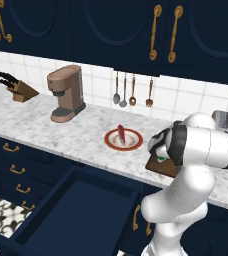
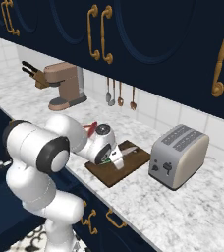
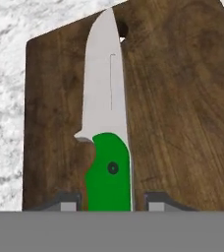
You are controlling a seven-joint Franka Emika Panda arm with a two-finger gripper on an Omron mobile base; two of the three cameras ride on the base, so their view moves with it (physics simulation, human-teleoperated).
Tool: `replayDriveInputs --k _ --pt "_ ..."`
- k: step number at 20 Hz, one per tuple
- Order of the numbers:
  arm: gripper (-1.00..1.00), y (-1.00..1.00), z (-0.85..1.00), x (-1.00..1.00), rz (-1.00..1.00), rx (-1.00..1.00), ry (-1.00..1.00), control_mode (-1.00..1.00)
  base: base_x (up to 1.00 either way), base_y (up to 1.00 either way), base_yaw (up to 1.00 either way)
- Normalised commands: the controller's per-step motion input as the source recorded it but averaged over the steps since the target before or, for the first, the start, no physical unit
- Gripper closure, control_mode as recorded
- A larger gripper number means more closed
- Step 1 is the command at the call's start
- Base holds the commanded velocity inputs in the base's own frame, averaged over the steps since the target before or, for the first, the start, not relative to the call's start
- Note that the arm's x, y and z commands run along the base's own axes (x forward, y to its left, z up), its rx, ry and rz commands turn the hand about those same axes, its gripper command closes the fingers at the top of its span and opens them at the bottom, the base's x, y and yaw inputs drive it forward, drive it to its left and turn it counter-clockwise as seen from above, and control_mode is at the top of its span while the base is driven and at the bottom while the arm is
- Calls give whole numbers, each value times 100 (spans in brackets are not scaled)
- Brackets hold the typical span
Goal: Pick up the knife from the drawer and place it on the cutting board. Then place the meat from the plate to the cutting board.
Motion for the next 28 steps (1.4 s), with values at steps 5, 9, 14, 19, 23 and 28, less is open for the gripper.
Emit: replayDriveInputs --k 5,9,14,19,23,28 --pt "-100 0 5 0 1 0 0 -100 0 0 0" --pt "-100 27 43 0 0 -2 0 -100 0 0 0" --pt "-100 24 48 -1 5 -7 -5 -100 0 0 0" --pt "-100 17 53 -11 10 -8 -6 -100 0 0 0" --pt "-100 25 51 -9 14 -6 0 -100 0 0 0" --pt "-100 57 22 0 10 -4 0 -100 0 0 0"
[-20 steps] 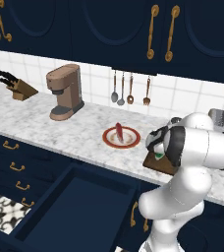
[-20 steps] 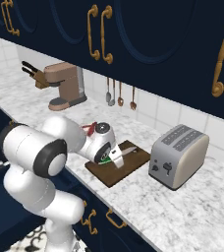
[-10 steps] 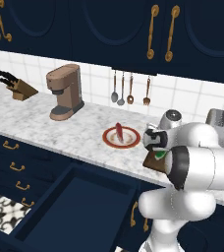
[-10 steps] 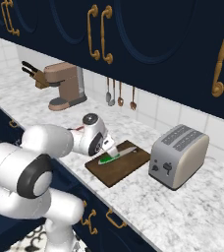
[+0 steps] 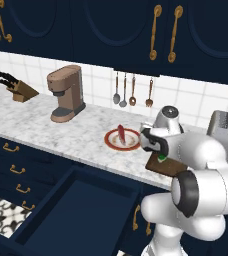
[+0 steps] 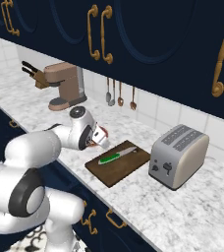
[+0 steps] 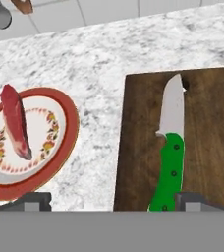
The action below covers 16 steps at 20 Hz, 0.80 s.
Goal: Pick up the knife from the drawer and place it on the cutting board. Then place the meat from the plate to the cutting board.
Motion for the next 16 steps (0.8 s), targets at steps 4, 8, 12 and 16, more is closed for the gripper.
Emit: replayDriveInputs --k 4,8,12,16 --pt "-100 79 3 0 1 -1 0 -100 0 0 0" --pt "-100 69 11 5 0 0 0 -100 0 0 0" --pt "-100 27 3 36 4 1 2 -100 0 0 0" --pt "-100 4 -2 68 11 0 11 -100 0 0 0"
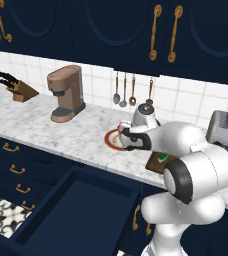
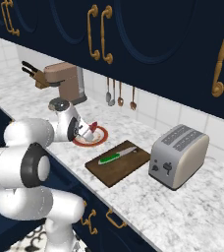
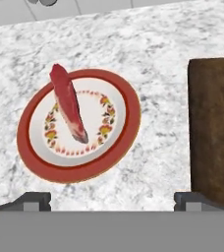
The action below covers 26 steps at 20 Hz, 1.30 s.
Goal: Pick up the knife from the drawer and place it on the cutting board. Then place the meat from the plate to the cutting board.
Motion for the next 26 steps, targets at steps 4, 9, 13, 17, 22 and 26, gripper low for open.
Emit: replayDriveInputs --k 4,9,13,17,22,26 --pt "-100 40 -21 61 6 -1 5 -100 0 0 0" --pt "-100 22 -30 44 0 -3 0 -100 0 0 0" --pt "-100 0 -36 25 0 0 -1 -100 0 0 0" --pt "-100 0 -37 29 0 0 -1 -100 0 0 0" --pt "-100 0 -22 38 0 0 0 -100 0 0 0" --pt "-100 0 -15 55 1 0 0 -100 0 0 0"
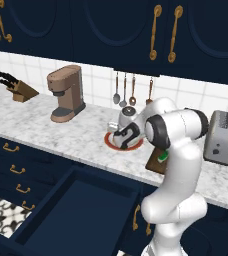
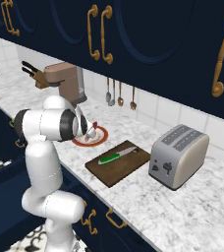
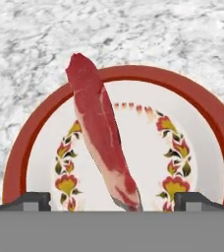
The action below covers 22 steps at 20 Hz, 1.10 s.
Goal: Pick up the knife from the drawer and place it on the cutting board. Then place the meat from the plate to the cutting board.
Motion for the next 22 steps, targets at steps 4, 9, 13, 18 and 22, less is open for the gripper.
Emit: replayDriveInputs --k 4,9,13,18,22 --pt "-100 0 -30 53 3 0 0 -100 0 0 0" --pt "100 0 -36 44 3 0 0 -100 0 0 0" --pt "100 0 -36 42 2 0 0 -100 0 0 0" --pt "100 0 -23 24 2 0 0 -100 0 0 0" --pt "100 -6 58 -37 2 3 -18 -100 0 0 0"
